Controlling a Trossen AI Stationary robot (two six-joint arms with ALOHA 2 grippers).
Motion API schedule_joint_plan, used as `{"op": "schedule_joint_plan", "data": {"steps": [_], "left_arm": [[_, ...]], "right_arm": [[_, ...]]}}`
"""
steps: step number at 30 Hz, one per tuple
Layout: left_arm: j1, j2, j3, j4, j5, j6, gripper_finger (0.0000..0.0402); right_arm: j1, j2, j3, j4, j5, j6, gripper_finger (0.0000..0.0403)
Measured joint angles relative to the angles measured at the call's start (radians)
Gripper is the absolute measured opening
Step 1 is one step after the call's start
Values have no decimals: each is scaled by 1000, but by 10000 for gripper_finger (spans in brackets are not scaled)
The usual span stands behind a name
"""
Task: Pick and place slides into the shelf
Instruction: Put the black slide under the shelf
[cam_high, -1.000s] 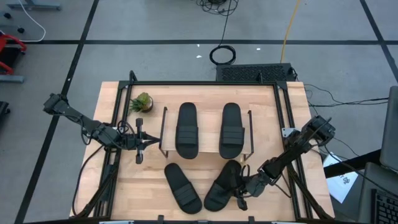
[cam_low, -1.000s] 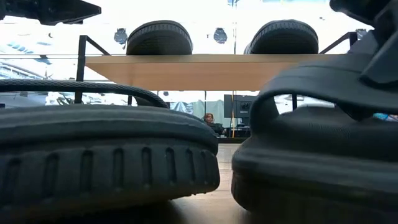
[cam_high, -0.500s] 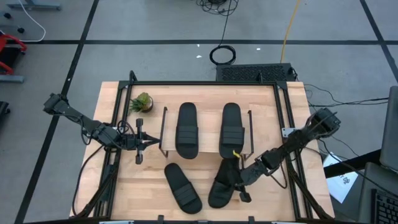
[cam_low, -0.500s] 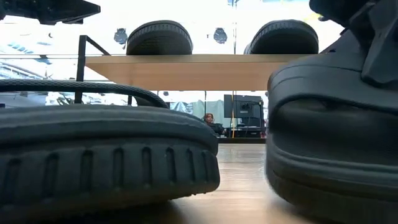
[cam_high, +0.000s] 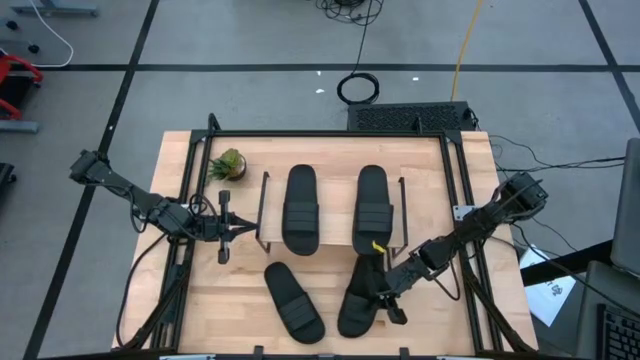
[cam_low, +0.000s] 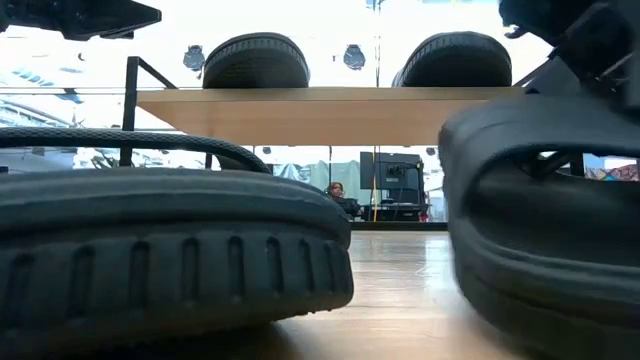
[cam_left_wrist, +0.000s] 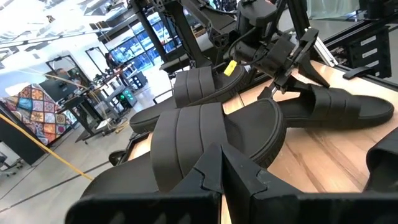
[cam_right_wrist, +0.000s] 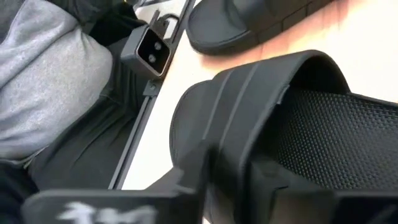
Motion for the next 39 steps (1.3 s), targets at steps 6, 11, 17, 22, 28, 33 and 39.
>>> {"op": "schedule_joint_plan", "data": {"steps": [6,11,17,22,28,33,39], "left_arm": [[0,0,0,-3,0,0,8],[0,0,0,-3,0,1,8],[0,0,0,-3,0,1,8],[0,0,0,-4,0,3,8],[0,0,0,-12,0,6,8],[0,0,0,-31,0,3,8],[0,0,0,-35,0,-12,8]], "right_arm": [[3,-1,0,-16,80,34,182],[6,-3,0,-31,123,37,219],[27,-3,1,-26,135,32,223],[81,-60,1,-67,253,12,223],[209,-182,32,-143,504,-98,223],[334,-142,245,-409,806,-192,223],[359,73,520,-893,956,7,223]]}}
